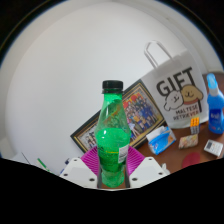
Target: Pour water
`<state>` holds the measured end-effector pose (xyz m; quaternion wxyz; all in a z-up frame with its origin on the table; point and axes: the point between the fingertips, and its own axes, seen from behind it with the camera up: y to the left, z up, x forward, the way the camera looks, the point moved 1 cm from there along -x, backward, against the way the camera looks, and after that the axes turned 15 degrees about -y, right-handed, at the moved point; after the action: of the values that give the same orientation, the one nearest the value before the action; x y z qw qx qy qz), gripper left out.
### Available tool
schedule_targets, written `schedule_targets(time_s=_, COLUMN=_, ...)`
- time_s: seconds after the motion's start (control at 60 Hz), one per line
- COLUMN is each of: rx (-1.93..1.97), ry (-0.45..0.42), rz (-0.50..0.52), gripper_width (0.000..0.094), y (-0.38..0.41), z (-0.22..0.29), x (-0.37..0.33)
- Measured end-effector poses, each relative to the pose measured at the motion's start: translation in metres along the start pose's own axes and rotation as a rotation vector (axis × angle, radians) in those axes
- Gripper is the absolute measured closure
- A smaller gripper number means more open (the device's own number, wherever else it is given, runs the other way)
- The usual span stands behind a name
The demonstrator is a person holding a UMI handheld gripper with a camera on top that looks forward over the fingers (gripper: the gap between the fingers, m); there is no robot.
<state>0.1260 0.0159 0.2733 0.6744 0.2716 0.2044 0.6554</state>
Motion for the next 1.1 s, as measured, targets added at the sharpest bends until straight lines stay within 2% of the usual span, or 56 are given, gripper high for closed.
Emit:
schedule_targets(time_s=0.133, rx=-0.317, ry=-0.073, rz=-0.022, gripper_width=0.0628, y=-0.046, z=0.033, x=-0.001)
schedule_targets(time_s=0.25, rx=-0.505, ry=-0.076, rz=-0.108, gripper_width=0.0628, y=-0.109, z=0.046, x=0.003)
schedule_targets(time_s=0.45, rx=-0.603, ry=-0.020, rz=-0.189, gripper_width=0.0628, y=-0.201, z=0.021, x=0.005)
schedule_targets(time_s=0.633, rx=-0.651, ry=0.045, rz=-0.216, gripper_width=0.0624, y=-0.249, z=-0.011, x=0.002)
schedule_targets(time_s=0.7, rx=-0.668, ry=0.054, rz=-0.232, gripper_width=0.0619, y=-0.261, z=-0.019, x=-0.002)
schedule_targets(time_s=0.783, rx=-0.687, ry=0.022, rz=-0.219, gripper_width=0.0616, y=-0.259, z=-0.018, x=-0.001)
schedule_targets(time_s=0.95, rx=-0.737, ry=0.038, rz=-0.219, gripper_width=0.0429, y=-0.256, z=-0.021, x=-0.003)
schedule_targets(time_s=0.983, rx=-0.745, ry=0.064, rz=-0.229, gripper_width=0.0344, y=-0.258, z=-0.024, x=-0.005)
schedule_targets(time_s=1.017, rx=-0.743, ry=0.087, rz=-0.231, gripper_width=0.0182, y=-0.257, z=-0.028, x=-0.007)
schedule_targets(time_s=1.05, rx=-0.737, ry=0.096, rz=-0.238, gripper_width=0.0065, y=-0.256, z=-0.029, x=-0.010)
schedule_targets(time_s=1.1, rx=-0.724, ry=0.101, rz=-0.254, gripper_width=0.0088, y=-0.254, z=-0.027, x=-0.015)
